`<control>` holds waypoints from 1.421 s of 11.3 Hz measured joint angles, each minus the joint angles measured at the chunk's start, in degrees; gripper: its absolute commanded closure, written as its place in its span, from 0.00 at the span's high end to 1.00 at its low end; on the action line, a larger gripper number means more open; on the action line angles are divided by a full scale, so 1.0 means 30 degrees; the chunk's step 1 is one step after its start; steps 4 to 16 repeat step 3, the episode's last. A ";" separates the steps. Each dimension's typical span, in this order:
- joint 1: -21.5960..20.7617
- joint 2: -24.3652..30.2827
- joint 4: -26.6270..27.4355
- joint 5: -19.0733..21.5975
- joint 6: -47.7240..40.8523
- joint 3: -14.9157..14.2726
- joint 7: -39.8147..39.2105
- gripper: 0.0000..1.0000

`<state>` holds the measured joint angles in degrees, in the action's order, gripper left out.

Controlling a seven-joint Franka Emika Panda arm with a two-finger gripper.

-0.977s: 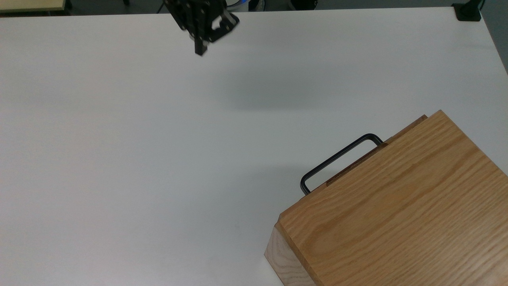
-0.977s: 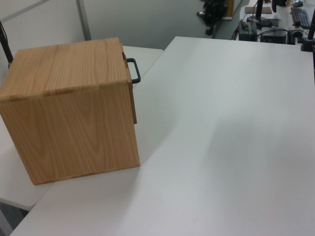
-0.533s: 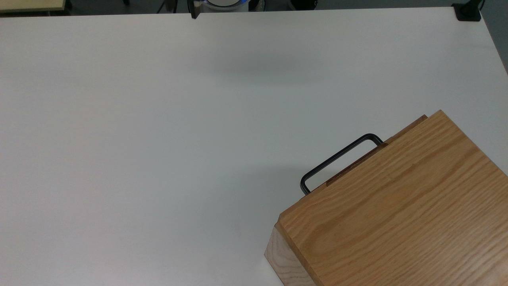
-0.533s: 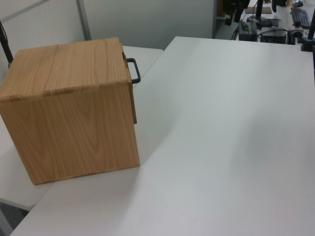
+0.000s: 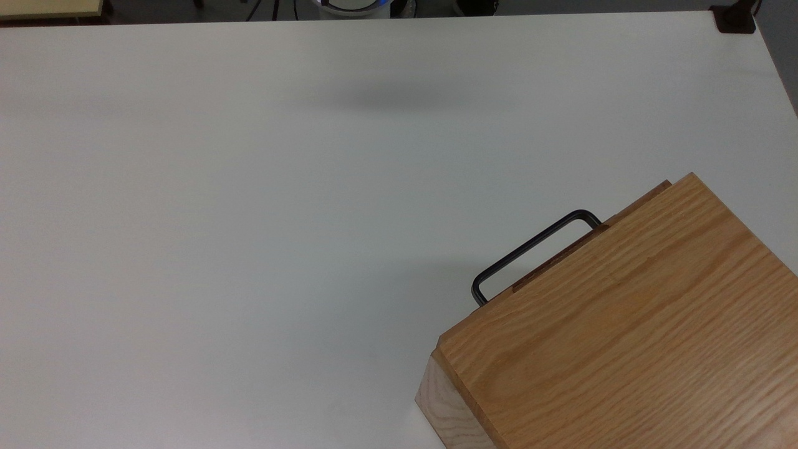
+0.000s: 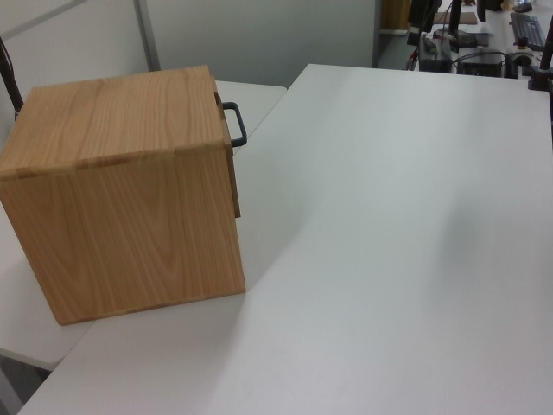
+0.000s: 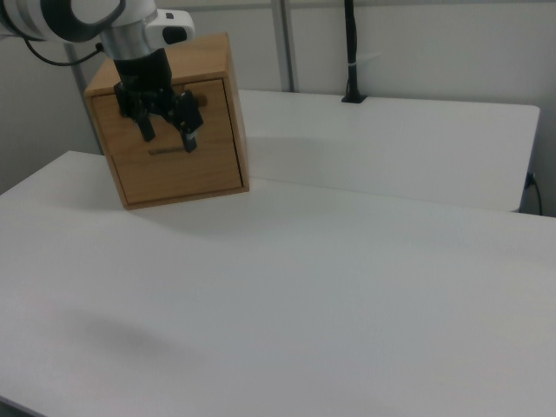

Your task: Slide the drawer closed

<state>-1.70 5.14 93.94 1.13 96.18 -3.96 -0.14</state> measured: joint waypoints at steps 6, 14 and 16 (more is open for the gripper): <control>-0.0053 -0.0002 0.0012 0.0000 0.0000 0.0021 -0.0188 1.00; -0.0053 -0.0002 0.0012 0.0000 0.0000 0.0021 -0.0188 1.00; -0.0053 -0.0002 0.0012 0.0000 0.0000 0.0021 -0.0188 1.00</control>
